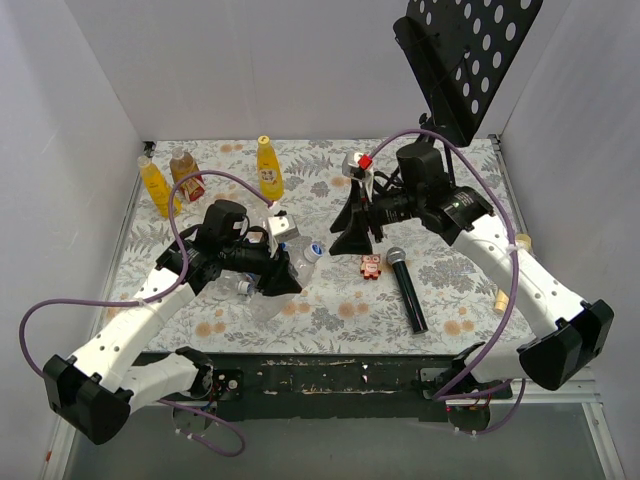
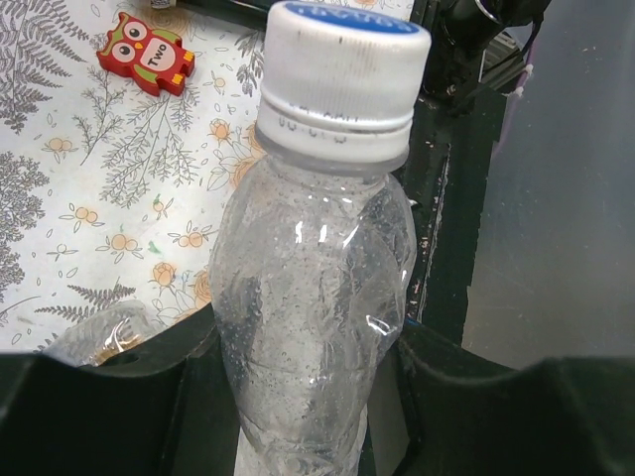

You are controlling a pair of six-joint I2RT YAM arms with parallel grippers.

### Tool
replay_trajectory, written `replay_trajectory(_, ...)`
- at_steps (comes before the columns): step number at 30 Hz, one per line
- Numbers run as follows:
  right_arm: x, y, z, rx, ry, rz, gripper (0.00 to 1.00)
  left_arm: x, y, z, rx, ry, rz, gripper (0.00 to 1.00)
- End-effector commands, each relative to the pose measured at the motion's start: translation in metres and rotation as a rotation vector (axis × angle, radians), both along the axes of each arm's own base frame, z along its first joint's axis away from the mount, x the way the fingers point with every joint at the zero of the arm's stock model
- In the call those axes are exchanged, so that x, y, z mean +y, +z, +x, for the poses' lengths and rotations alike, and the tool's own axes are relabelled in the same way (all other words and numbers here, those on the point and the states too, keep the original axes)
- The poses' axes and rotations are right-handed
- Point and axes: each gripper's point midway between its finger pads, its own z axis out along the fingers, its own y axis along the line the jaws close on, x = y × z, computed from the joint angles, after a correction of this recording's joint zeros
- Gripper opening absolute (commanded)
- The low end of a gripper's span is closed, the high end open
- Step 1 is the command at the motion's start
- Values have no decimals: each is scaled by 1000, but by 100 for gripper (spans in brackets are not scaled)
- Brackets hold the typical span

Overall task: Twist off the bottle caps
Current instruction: Unscrew the bottle cap from the plastic bottle.

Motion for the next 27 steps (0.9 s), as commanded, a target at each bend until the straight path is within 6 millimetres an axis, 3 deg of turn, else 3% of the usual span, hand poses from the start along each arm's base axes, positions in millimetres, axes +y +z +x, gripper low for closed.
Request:
replay_trajectory(1, 16, 16, -2, 156, -20, 53, 70, -4, 7, 3, -31, 3, -24, 0)
replay_trajectory(10, 35, -3, -8, 180, 6, -26, 69, -8, 6, 6, -25, 6, -23, 0)
replay_trajectory(16, 37, 2, -8, 157, 23, -19, 26, -7, 7, 7, -30, 12, -22, 0)
replay_trajectory(18, 36, 4, -11, 112, 51, -13, 5, -7, 7, 6, -30, 14, -18, 0)
replay_trajectory(23, 30, 3, -28, -99, 229, -12, 1, -6, 8, 1, -22, -9, -20, 0)
replay_trajectory(27, 17, 9, -74, -355, 589, 42, 1, -7, 12, -5, -17, -48, -28, 0)
